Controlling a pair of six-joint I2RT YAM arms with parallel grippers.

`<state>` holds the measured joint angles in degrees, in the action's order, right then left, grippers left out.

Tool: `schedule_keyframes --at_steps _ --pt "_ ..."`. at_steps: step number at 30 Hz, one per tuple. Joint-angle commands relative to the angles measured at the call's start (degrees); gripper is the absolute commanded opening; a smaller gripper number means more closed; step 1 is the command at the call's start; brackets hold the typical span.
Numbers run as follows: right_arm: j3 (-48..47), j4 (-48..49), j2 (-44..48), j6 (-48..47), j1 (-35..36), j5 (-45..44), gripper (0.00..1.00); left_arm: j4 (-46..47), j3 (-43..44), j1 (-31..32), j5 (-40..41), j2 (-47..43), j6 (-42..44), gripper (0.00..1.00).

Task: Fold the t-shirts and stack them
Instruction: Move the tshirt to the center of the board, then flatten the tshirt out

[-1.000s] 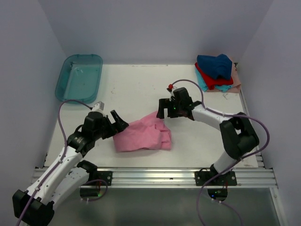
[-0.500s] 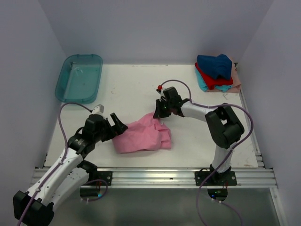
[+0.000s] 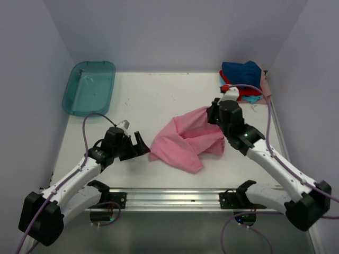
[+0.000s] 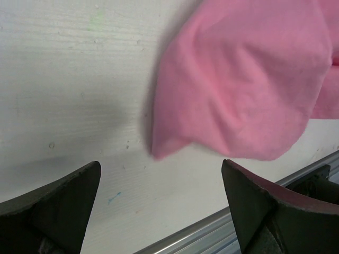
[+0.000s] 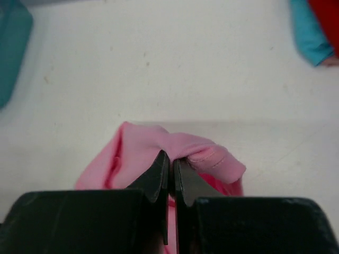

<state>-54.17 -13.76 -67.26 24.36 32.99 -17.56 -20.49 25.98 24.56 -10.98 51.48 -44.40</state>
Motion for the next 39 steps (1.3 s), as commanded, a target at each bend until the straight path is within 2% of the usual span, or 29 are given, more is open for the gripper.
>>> schedule_keyframes --at_steps 1,5,8,9,11,19,23,27,33,39 --pt "1.9 -3.8 10.1 -1.5 -0.1 -15.0 0.0 3.5 5.1 0.4 0.2 1.0 4.9 1.0" --pt "2.6 -5.1 23.1 -3.4 0.0 -15.4 0.0 6.2 9.6 0.4 -0.3 3.1 6.4 1.0" --pt "2.1 -5.8 26.6 -4.8 -0.1 -12.9 0.0 13.7 11.5 0.4 -9.0 8.0 5.6 1.0" --pt "1.3 -7.1 26.7 -5.2 -0.1 -12.7 0.0 18.0 12.5 0.6 -15.2 12.1 5.1 1.0" --pt "0.4 -8.5 26.0 -4.9 -0.1 -11.4 0.0 24.0 14.6 1.5 -19.8 16.8 5.0 1.0" --pt "1.6 -8.4 23.1 -3.6 0.0 -9.4 0.0 33.3 22.3 12.7 -22.8 42.7 4.9 1.0" --pt "2.0 -8.0 22.7 -3.4 -0.1 -9.1 0.0 34.3 29.6 17.7 -18.7 50.4 4.2 1.0" --pt "1.9 -8.4 23.1 -3.4 -0.1 -8.7 0.0 33.4 32.9 20.8 -9.3 54.6 0.8 1.0" --pt "2.8 -8.0 23.8 -3.0 -0.1 -6.7 0.0 32.2 35.4 21.6 0.7 58.3 -2.1 1.0" --pt "3.6 -7.9 24.8 -3.3 -0.1 -5.7 0.0 25.2 41.0 22.3 8.9 62.9 -2.7 1.0"
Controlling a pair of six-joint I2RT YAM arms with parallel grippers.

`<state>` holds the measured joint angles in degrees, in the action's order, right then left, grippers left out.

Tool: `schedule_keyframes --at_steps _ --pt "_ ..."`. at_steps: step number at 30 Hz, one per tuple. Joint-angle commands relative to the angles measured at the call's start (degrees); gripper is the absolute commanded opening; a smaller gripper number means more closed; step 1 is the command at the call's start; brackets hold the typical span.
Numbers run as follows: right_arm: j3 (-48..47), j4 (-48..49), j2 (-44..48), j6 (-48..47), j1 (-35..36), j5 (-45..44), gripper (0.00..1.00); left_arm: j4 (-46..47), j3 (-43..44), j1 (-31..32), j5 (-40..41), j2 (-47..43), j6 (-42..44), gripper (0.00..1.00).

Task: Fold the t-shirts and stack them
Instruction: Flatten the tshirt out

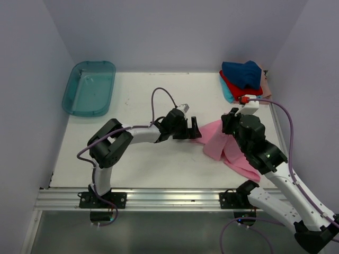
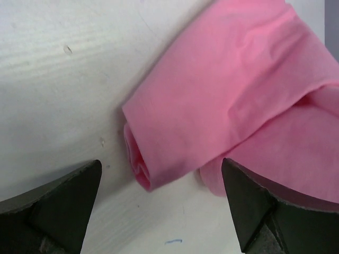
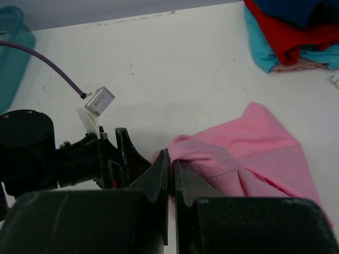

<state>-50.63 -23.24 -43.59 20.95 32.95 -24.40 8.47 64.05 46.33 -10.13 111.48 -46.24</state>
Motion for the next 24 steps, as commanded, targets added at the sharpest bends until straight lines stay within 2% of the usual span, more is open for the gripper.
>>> schedule_keyframes --at_steps 1,4,7,9,10,14,19,24 --pt "0.2 1.6 1.4 0.1 -0.1 1.3 0.0 -3.3 3.0 0.5 8.3 3.4 -1.5 1.0" --pt "0.7 1.5 1.9 0.0 -0.1 1.5 0.0 -0.4 3.3 0.5 6.8 5.2 -2.3 1.0" --pt "1.3 1.4 2.6 0.0 0.0 0.8 0.0 4.7 4.1 0.8 2.5 7.3 -2.9 0.91" --pt "1.8 1.4 2.8 -0.1 -0.1 0.2 0.0 7.2 4.2 1.1 -1.0 8.5 -3.0 0.68" --pt "1.9 1.2 2.9 -0.2 -0.1 0.1 0.0 9.4 3.8 1.4 -1.8 8.8 -3.0 0.44" --pt "2.3 0.9 3.3 -0.2 -0.1 0.0 0.0 12.0 2.3 1.5 -3.1 8.0 -3.2 0.0" --pt "2.9 0.6 3.2 -0.6 0.0 -0.5 0.0 11.6 -0.6 1.3 -2.4 3.3 -1.5 0.0" --pt "3.6 -0.7 2.4 -0.6 -0.1 -1.3 0.0 3.2 -4.2 1.2 5.9 -13.1 3.4 0.0"
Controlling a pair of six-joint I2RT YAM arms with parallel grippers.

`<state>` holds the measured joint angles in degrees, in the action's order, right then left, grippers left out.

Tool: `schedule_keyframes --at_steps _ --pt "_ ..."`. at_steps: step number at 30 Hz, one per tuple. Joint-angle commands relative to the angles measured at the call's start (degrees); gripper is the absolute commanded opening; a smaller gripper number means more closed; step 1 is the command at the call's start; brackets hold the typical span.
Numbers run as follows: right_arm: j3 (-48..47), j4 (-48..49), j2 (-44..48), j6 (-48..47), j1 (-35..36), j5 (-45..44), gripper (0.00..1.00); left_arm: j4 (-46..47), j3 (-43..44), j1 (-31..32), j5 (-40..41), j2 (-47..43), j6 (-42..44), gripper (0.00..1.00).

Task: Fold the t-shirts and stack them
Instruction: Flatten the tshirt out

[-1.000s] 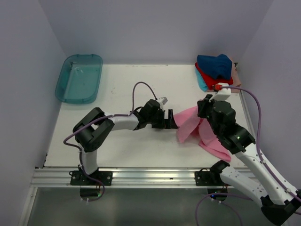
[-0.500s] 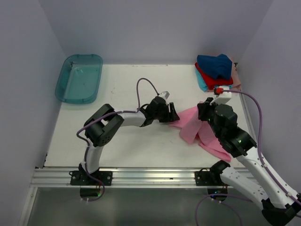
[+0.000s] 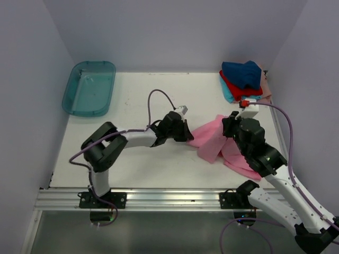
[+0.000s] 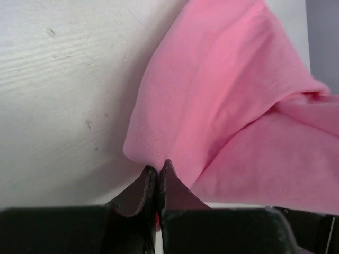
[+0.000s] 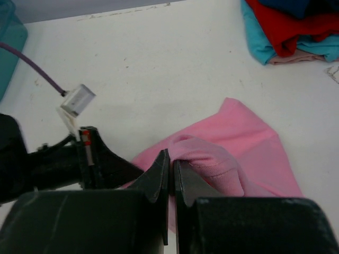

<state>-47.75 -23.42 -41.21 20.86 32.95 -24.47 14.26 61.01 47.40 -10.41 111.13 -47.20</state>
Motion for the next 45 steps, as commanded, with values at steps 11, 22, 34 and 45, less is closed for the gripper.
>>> schedule_keyframes --at_steps 11,22,34,45 --pt "2.3 0.4 -0.4 0.9 -0.1 -1.1 0.0 -27.2 -0.6 0.1 27.6 -46.1 10.7 0.0" --pt "-0.7 -0.2 -2.5 0.1 0.0 -9.7 0.0 -40.9 9.6 -0.4 51.7 -58.2 17.6 0.0" --pt "-4.3 -5.8 1.7 6.1 -0.1 -32.0 0.0 -42.5 11.1 -0.5 66.2 -64.8 22.9 0.0" --pt "0.1 10.9 14.9 -2.7 -0.1 -22.3 0.0 -43.4 12.9 -0.5 68.0 -65.5 23.9 0.0"
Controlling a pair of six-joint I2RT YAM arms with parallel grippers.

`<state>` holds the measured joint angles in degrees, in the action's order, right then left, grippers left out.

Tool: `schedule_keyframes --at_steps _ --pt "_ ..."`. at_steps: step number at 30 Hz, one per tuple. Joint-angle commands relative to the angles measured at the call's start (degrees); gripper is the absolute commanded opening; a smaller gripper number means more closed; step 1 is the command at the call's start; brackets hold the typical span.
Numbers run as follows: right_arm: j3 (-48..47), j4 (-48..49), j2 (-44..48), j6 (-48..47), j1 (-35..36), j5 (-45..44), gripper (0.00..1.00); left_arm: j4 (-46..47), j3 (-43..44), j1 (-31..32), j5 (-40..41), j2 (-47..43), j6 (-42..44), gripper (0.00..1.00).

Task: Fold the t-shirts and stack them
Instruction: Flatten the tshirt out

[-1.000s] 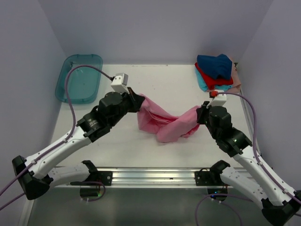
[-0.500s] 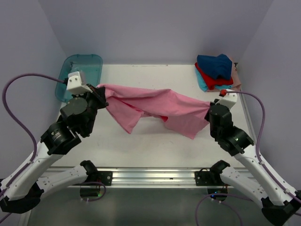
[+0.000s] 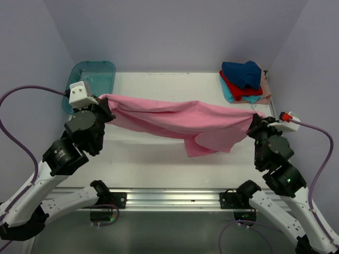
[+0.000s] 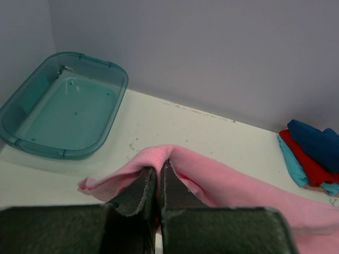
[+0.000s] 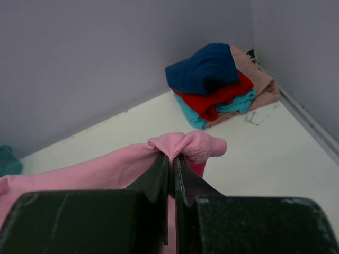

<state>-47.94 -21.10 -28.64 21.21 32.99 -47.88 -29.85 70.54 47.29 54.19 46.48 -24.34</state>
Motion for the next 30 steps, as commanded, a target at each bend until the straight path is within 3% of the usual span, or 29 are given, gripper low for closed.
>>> schedule_keyframes --at_steps 1,8,13,24,27,30 --pt "0.0 8.6 2.5 -3.7 -0.1 1.9 0.0 0.5 3.5 -0.4 3.4 -1.0 1.0 0.0" --pt "-5.6 4.9 -2.7 -6.7 -0.1 18.1 0.0 -2.2 3.9 -0.4 0.7 -2.4 -1.5 0.0" --pt "-6.7 5.4 -5.0 -10.1 -0.1 40.8 0.0 -4.5 5.3 -0.4 -3.3 -4.4 -2.7 0.0" --pt "-9.4 14.3 -5.9 -12.9 -0.1 40.9 0.0 -1.9 8.9 -0.4 -4.2 -6.1 0.4 0.0" --pt "-11.7 17.1 -7.7 -14.2 -0.1 39.0 0.0 2.5 11.6 -0.4 -8.0 -5.8 3.0 0.0" --pt "-16.7 19.2 -10.5 -15.5 -0.1 43.3 0.0 5.0 16.2 -0.4 -13.0 -3.5 4.7 0.0"
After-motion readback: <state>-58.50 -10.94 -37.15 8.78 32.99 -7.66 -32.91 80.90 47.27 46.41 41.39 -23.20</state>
